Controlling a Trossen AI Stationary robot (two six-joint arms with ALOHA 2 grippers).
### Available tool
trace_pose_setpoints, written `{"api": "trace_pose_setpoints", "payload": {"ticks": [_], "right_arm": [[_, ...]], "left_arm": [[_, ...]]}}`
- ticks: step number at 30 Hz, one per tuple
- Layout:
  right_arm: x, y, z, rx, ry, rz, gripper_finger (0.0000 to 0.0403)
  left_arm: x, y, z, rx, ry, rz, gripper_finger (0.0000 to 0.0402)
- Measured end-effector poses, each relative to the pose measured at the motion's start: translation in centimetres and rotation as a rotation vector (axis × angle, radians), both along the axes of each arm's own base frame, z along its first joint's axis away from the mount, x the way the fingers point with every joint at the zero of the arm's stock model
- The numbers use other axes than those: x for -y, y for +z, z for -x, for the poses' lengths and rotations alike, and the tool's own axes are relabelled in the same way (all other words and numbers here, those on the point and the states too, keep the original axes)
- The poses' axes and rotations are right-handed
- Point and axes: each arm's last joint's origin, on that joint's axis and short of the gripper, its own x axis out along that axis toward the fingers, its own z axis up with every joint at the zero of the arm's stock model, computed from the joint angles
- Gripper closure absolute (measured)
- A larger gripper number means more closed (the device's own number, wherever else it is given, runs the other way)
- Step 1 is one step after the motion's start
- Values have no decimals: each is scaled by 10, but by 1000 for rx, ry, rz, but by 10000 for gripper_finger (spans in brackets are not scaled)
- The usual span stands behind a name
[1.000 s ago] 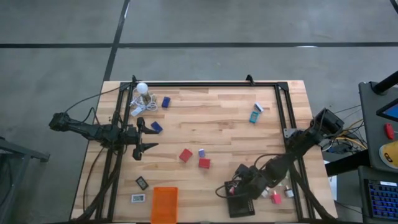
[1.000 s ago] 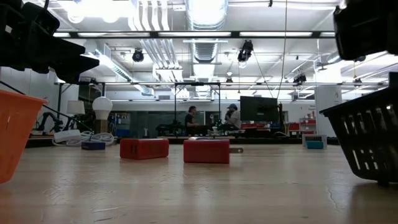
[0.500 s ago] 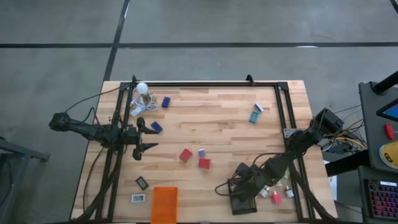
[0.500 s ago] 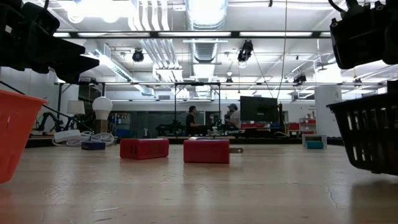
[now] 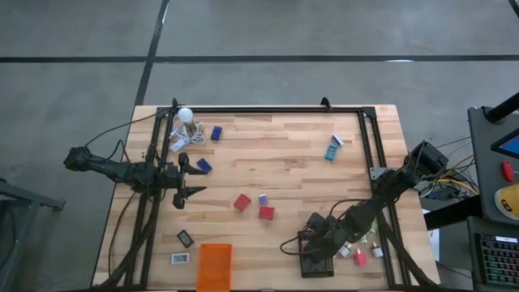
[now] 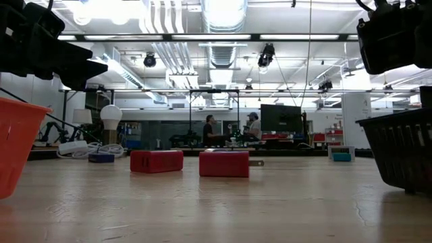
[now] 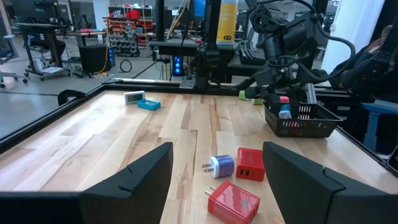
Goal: Pick & Place Office items
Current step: Put the light blue charger adapter into the black bin, then put the purple charger adapter into the black bin
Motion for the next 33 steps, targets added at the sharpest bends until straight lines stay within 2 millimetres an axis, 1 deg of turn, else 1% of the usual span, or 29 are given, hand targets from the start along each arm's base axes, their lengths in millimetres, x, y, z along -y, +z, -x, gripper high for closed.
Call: {"api": "trace_pose_setpoints", "payload": {"ticks": [9, 19, 23, 33], "right_arm": [[0, 0, 0, 2, -1, -1, 254], [3, 0, -1, 7, -26, 16, 227], [3, 0, -1, -4, -77, -12, 216], [2, 0, -1, -6, -84, -16, 186]], "left_arm": [[0, 0, 0, 0, 0, 0, 149], [0, 0, 0, 0, -1, 0, 149], [0, 0, 0, 0, -1, 0, 149], [0, 0, 0, 0, -1, 0, 149]]}}
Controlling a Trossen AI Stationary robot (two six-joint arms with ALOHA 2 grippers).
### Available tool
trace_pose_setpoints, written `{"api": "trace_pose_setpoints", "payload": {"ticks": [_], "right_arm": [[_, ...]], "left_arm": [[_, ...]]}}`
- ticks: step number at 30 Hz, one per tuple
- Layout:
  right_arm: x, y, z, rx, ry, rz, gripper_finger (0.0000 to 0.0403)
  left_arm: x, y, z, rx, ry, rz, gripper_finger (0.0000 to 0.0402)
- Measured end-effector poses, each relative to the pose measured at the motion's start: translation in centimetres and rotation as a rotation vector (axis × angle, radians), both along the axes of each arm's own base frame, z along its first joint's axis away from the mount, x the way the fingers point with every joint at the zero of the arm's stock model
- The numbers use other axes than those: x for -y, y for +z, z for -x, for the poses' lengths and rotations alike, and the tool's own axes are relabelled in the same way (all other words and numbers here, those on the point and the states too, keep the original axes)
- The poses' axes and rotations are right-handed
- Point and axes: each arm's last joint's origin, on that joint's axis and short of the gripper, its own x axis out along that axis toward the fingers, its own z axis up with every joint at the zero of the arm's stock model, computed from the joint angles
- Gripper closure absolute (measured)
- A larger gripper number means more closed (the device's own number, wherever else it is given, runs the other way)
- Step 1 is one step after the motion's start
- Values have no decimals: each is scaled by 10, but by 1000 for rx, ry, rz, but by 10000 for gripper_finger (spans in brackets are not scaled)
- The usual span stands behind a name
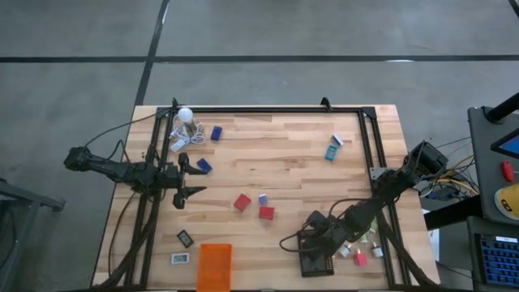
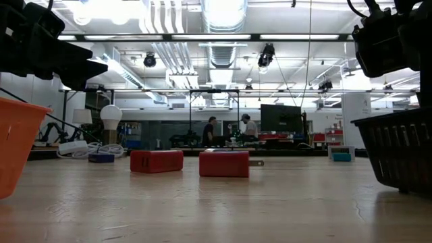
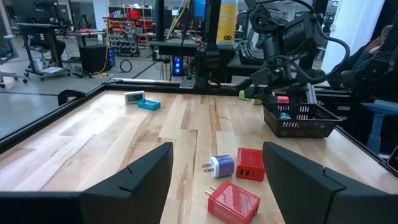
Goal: Pick & Place Office items
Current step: Put the purple charger adapter into the black bin
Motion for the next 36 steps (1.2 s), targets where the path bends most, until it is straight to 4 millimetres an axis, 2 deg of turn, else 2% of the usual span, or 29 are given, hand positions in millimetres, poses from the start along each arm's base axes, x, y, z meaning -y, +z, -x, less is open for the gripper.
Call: {"api": "trace_pose_setpoints", "payload": {"ticks": [10, 25, 30, 36], "right_arm": [[0, 0, 0, -1, -4, -1, 153], [-2, 5, -3, 19, 23, 7, 149], [-4, 11, -5, 37, 35, 3, 149], [-3, 28, -6, 26, 59, 71, 149]], "left_arm": [[0, 0, 0, 0, 0, 0, 149], [0, 0, 0, 0, 0, 0, 149], [0, 0, 0, 0, 0, 0, 149], [0, 0, 0, 0, 0, 0, 149]]}}
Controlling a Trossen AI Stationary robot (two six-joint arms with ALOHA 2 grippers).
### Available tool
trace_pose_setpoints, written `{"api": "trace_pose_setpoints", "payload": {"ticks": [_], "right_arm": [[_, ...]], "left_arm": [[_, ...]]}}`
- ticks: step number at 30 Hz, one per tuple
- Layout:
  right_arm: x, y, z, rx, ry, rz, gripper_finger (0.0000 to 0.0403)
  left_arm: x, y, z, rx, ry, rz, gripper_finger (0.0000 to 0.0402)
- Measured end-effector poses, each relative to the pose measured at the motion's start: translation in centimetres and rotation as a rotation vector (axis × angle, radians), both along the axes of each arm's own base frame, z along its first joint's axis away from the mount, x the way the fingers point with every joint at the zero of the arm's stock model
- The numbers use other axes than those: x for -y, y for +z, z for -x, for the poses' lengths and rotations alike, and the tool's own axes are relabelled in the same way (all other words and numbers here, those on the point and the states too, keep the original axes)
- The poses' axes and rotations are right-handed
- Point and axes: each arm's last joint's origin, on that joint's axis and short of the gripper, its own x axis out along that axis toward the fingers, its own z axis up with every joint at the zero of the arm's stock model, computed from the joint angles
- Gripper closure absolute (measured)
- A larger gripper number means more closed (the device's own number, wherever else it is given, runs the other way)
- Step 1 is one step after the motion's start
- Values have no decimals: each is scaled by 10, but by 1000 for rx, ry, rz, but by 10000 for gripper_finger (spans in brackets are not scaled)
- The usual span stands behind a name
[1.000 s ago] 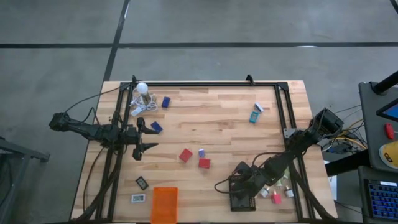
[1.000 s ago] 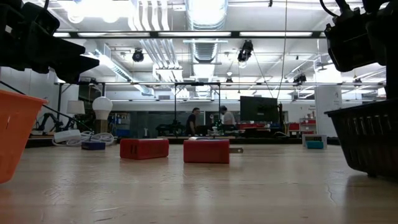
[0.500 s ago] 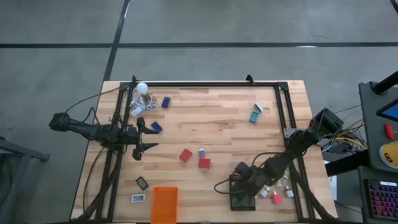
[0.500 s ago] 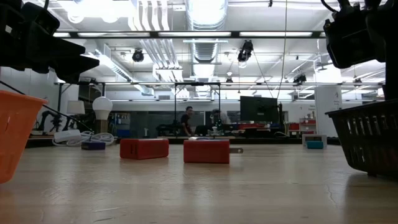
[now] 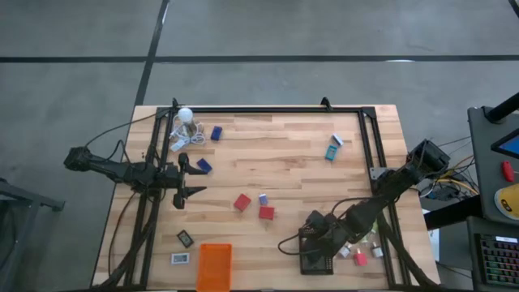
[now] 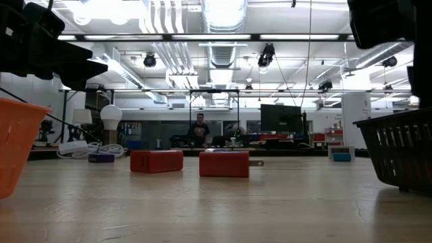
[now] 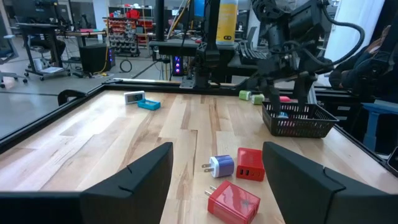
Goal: Pick & Place Office items
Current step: Put the purple charger adapter into the black bin
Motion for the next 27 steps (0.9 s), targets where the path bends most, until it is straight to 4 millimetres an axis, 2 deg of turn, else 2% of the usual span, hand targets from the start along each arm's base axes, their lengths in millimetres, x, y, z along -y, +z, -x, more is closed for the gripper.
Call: {"api": "trace_pose_setpoints", "payload": {"ticks": [6, 13, 18, 27], "right_arm": [[4, 17, -2, 34, 3, 185, 149], [11, 25, -10, 130, -10, 367, 149], [27, 24, -20, 125, -72, 387, 149], [68, 31, -48, 147, -245, 349, 149]], "left_arm": [[0, 0, 0, 0, 0, 0, 149], [0, 0, 0, 1, 0, 0, 149], [0, 0, 0, 0, 0, 0, 149], [0, 0, 0, 1, 0, 0, 149]]}}
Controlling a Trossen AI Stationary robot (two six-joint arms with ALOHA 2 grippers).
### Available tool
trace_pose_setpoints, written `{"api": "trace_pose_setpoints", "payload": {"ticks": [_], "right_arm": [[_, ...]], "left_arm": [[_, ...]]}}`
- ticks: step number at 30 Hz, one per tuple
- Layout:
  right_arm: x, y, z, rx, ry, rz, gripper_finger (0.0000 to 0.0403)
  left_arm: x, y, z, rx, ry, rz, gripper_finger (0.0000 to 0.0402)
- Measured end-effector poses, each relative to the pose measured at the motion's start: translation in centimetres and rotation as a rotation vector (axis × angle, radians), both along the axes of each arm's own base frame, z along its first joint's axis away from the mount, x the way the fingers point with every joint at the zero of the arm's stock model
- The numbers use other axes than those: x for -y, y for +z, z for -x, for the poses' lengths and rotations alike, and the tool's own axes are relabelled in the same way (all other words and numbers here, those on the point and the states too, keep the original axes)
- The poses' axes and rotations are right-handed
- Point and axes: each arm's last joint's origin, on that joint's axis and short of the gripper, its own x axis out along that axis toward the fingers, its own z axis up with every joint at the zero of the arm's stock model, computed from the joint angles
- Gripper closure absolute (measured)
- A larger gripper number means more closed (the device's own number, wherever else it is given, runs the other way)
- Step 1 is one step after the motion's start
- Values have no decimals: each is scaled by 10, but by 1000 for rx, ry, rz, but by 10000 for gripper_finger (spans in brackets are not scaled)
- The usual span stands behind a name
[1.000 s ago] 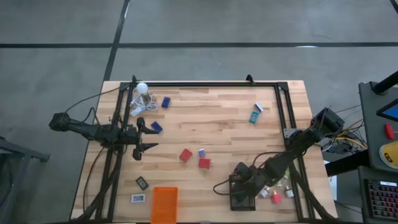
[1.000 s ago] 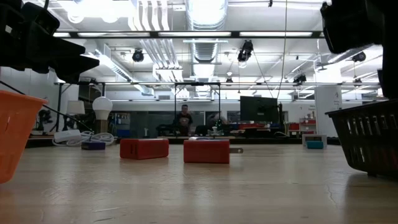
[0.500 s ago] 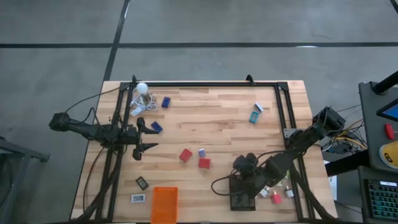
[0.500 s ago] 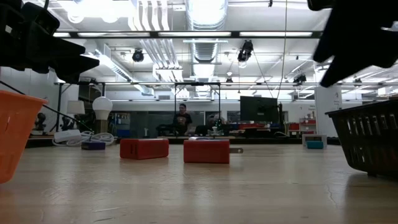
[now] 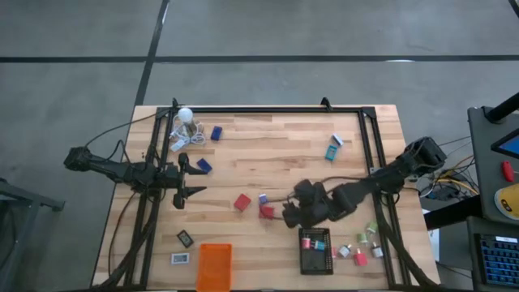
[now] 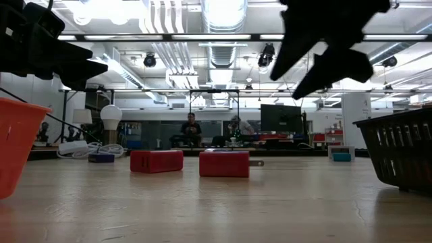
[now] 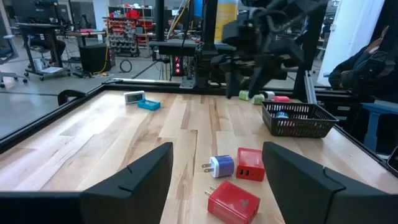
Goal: Pick & Place Office items
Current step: Put the purple charger adapter into the black bin
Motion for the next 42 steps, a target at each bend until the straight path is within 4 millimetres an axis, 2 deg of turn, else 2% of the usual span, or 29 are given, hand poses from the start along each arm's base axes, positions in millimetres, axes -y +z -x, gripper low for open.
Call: {"api": "trace_pose_setpoints", "payload": {"ticks": [7, 13, 16, 26, 33, 37, 42], "right_arm": [[28, -5, -15, -13, -63, -47, 149], [36, -20, -34, -53, -30, -48, 149], [36, -26, -43, -76, -23, -55, 149], [28, -28, -83, -79, 27, -12, 149], [29, -44, -108, -196, 11, 20, 149], [28, -50, -119, -247, 4, 32, 149], [27, -52, -124, -263, 5, 36, 149]], "left_arm": [[0, 0, 0, 0, 0, 0, 149], [0, 0, 0, 0, 0, 0, 149], [0, 0, 0, 0, 0, 0, 149], [0, 0, 0, -2, 0, -1, 149], [0, 0, 0, -3, 0, -1, 149], [0, 0, 0, -4, 0, -1, 149], [0, 0, 0, -6, 0, -2, 149]]}}
